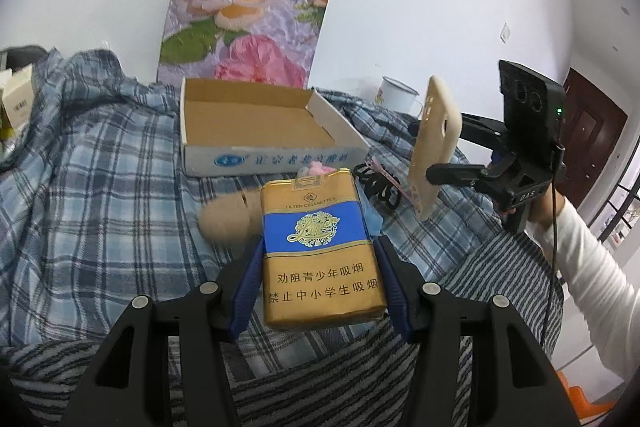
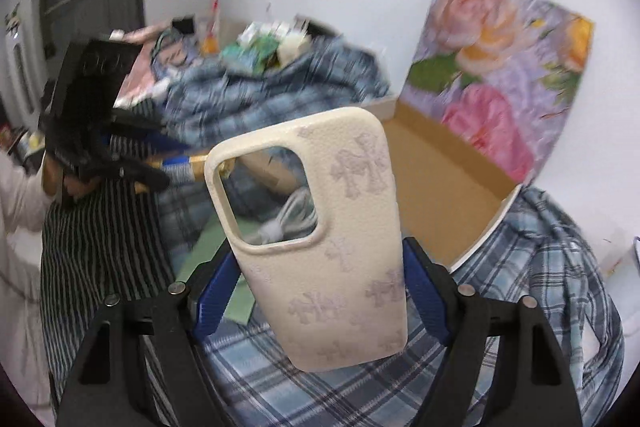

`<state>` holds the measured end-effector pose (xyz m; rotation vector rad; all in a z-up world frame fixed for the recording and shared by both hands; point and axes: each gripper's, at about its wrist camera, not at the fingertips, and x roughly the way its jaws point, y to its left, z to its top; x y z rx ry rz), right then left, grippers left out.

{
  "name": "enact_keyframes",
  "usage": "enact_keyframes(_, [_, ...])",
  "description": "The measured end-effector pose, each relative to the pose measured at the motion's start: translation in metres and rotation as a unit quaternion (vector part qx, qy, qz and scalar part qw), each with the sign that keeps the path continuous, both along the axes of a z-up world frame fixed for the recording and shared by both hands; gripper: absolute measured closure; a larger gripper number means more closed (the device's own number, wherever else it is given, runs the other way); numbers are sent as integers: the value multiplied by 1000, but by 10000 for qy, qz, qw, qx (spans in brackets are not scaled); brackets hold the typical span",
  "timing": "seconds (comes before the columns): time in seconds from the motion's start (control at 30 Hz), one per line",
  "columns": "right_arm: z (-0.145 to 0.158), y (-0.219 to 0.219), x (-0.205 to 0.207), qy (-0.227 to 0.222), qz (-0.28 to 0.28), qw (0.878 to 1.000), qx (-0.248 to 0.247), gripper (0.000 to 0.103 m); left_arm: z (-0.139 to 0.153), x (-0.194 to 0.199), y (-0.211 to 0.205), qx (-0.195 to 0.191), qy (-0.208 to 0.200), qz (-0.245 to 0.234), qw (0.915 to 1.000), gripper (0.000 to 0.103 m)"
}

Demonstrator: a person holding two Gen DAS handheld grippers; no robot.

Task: Organize soft objects
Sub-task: 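Lift the cigarette pack with the left tool while the right tool lifts the phone case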

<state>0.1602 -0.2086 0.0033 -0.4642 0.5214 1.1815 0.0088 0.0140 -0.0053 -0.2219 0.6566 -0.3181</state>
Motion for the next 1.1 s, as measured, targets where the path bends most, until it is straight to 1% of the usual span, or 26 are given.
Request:
enact_keyframes(0.2, [25, -17, -6, -244, -599, 9946, 815, 26, 26, -10, -1, 160, -368, 132, 9991, 46])
enact_keyframes(0.3, [40, -22, -9, -293, -795, 9896, 1166, 26, 46, -12, -1, 229, -583, 200, 9978, 46])
enact_keyframes(0.43, [62, -28, -16, -367, -919, 9818, 1622, 26, 72, -12, 0, 302, -845, 258, 9956, 46])
enact_keyframes(0.5, [72, -28, -17, -330, -907, 9794, 1774, 26, 84, -11, 1, 330, -968, 296, 9943, 46])
enact_keyframes(0.53, [75, -29, -16, -246, -911, 9791, 1802, 26, 86, -11, 1, 343, -1003, 303, 9939, 46])
enact_keyframes(0.57, [77, -29, -13, -48, -905, 9796, 1793, 26, 89, -11, 1, 352, -1028, 313, 9936, 46])
enact_keyframes(0.6, [77, -27, -5, 300, -893, 9804, 1730, 26, 90, -10, 1, 351, -1046, 326, 9934, 46])
enact_keyframes(0.67, [66, -19, 14, 823, -1249, 9794, 1356, 26, 91, -9, 2, 328, -1041, 320, 9935, 46])
enact_keyframes(0.7, [58, -17, 23, 1114, -1384, 9771, 1173, 26, 90, -9, 2, 311, -1035, 323, 9936, 46])
enact_keyframes(0.8, [38, -17, 40, 1743, -1353, 9697, 1045, 26, 85, -8, 0, 328, -966, 314, 9943, 46])
enact_keyframes(0.83, [33, -15, 42, 1838, -1335, 9696, 910, 26, 83, -8, 0, 328, -937, 314, 9946, 46])
enact_keyframes(0.9, [27, -10, 44, 1885, -1424, 9701, 552, 26, 80, -5, -1, 309, -880, 297, 9952, 46])
enact_keyframes(0.97, [23, -7, 45, 1976, -1330, 9708, 284, 26, 79, -3, -2, 294, -847, 279, 9956, 46])
enact_keyframes(1.0, [19, -4, 46, 2067, -1255, 9703, 63, 26, 78, -2, -3, 285, -841, 261, 9957, 46])
enact_keyframes(1.03, [13, 2, 46, 2091, -1236, 9697, -272, 26, 78, -1, -4, 274, -842, 242, 9958, 46])
enact_keyframes(1.1, [1, 13, 49, 2061, -1277, 9662, -874, 26, 77, 0, -6, 252, -858, 192, 9958, 46])
